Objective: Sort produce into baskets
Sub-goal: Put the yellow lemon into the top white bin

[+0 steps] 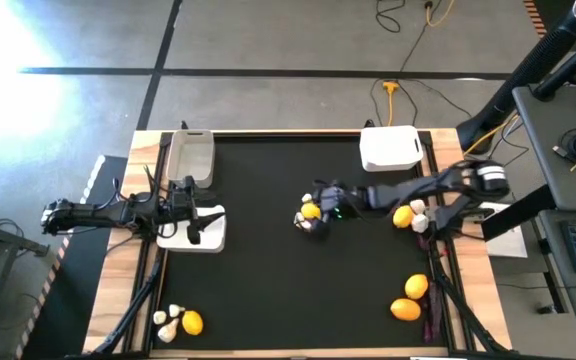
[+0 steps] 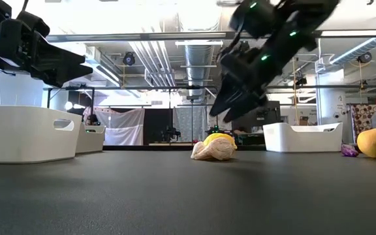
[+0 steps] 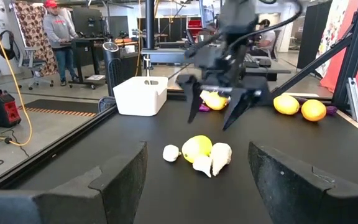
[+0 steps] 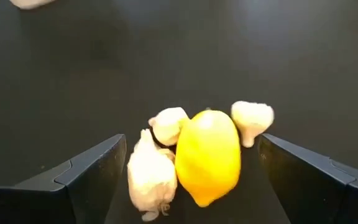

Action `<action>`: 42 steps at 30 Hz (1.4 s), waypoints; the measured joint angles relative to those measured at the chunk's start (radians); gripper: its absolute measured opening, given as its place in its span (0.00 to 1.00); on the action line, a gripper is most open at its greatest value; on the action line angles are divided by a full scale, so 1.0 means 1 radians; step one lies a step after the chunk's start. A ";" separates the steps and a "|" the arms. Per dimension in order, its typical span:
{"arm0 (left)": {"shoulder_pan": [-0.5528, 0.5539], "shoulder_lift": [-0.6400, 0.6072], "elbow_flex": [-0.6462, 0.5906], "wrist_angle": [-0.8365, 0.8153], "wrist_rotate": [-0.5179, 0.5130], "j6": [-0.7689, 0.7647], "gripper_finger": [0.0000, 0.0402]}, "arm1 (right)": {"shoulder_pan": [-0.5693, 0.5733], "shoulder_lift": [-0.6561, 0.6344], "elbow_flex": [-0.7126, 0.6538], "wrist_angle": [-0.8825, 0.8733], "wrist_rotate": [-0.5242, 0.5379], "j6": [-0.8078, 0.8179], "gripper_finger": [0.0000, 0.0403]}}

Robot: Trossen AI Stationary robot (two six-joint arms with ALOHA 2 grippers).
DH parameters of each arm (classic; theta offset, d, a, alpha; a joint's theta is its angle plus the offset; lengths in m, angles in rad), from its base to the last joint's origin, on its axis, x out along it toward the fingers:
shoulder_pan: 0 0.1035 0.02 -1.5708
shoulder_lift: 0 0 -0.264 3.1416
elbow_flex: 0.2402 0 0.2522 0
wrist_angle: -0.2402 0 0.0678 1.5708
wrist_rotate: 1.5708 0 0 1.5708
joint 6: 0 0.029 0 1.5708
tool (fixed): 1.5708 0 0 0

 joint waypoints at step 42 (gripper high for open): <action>0.000 0.001 0.000 0.000 0.000 0.000 0.65 | -0.138 0.256 0.519 -0.830 0.018 -0.004 0.50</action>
